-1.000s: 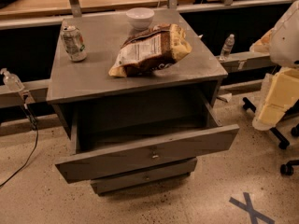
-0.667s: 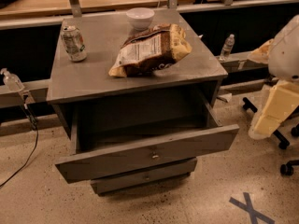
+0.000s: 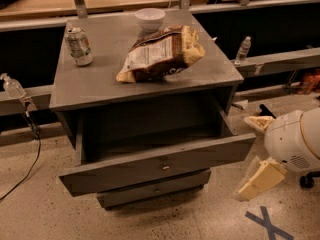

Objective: Close top drawer

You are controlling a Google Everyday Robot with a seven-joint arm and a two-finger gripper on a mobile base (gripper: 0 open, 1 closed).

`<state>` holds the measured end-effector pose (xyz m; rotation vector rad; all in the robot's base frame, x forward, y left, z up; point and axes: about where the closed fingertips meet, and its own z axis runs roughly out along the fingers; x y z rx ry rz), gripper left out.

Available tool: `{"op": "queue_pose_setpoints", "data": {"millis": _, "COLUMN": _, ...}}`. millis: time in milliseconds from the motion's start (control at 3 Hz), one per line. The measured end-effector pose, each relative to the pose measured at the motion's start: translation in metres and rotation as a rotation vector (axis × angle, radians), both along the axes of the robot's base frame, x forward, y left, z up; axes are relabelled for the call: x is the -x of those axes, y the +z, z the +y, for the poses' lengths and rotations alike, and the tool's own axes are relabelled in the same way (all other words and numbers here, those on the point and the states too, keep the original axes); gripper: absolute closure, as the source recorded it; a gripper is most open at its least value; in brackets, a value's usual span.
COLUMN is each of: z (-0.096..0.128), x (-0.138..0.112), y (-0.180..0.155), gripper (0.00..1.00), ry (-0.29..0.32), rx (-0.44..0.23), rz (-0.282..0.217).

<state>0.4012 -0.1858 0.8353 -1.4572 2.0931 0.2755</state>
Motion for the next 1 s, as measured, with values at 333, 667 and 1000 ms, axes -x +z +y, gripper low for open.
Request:
{"op": "queue_pose_setpoints", "data": {"millis": 333, "z": 0.001, "x": -0.008, "y": 0.009, "gripper": 0.0, "ry": -0.017, "rx": 0.004, "rz": -0.034}}
{"op": "queue_pose_setpoints", "data": {"millis": 667, "z": 0.014, "x": -0.012, "y": -0.016, "gripper": 0.0, "ry": 0.037, "rx": -0.058, "rz": 0.009}}
{"op": "queue_pose_setpoints", "data": {"millis": 1000, "z": 0.041, "x": -0.014, "y": -0.08, "gripper": 0.0, "ry": 0.078, "rx": -0.228, "rz": 0.026}}
